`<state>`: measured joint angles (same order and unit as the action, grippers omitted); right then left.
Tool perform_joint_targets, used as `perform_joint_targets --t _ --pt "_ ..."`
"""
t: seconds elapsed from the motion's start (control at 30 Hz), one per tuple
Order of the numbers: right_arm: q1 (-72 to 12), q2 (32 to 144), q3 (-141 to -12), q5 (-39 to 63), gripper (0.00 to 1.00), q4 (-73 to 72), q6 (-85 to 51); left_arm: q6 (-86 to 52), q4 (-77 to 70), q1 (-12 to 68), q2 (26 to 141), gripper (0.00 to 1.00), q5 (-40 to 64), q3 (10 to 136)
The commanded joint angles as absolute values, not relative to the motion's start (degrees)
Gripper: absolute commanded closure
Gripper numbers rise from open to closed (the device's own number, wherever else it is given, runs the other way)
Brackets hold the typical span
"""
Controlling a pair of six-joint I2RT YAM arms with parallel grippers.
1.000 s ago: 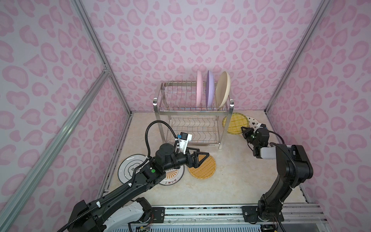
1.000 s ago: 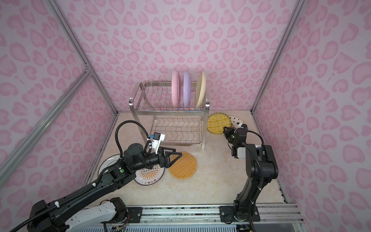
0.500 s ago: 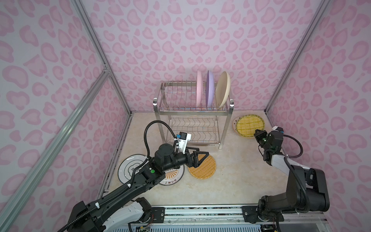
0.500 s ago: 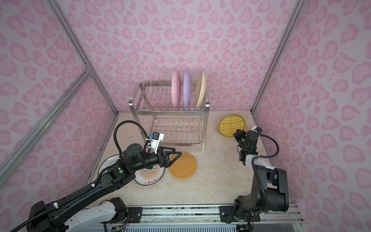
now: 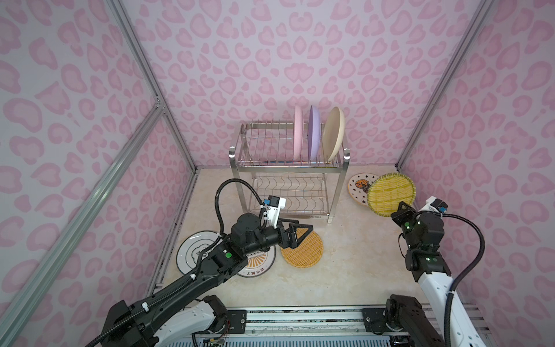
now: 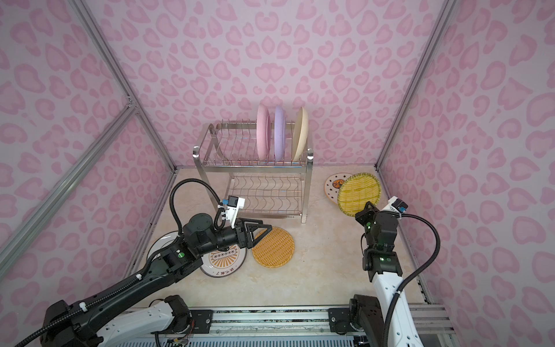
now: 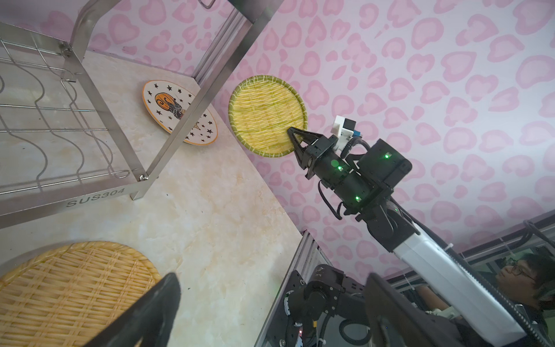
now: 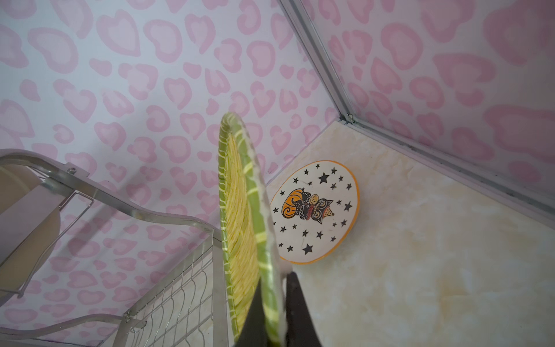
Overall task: Load plates into a dish rack
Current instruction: Place the plate on the dish rack.
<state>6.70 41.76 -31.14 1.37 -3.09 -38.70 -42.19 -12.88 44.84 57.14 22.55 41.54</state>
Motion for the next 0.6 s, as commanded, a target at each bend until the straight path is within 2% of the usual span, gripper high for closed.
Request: perform_joint_targets --t 0.0,0.23,0.4,0.57 --pt "4.22 36.69 -32.11 -4.91 1.0 3.87 -31.22 -43.26 -14.66 44.81 57.21 0.03 23.1 43.05" --pt "-6.06 29.32 -33.61 -17.22 1.0 5.54 -19.81 -45.0 -14.59 45.41 59.77 0.03 23.95 47.02" --pt "-17.31 26.81 -34.3 -26.9 1.0 1.32 -7.86 -46.41 -15.28 45.71 62.8 0.03 24.46 50.15" --pt "-28.56 23.94 -29.64 -29.47 1.0 -6.23 5.92 -49.22 -12.96 47.49 67.69 0.01 22.99 58.01"
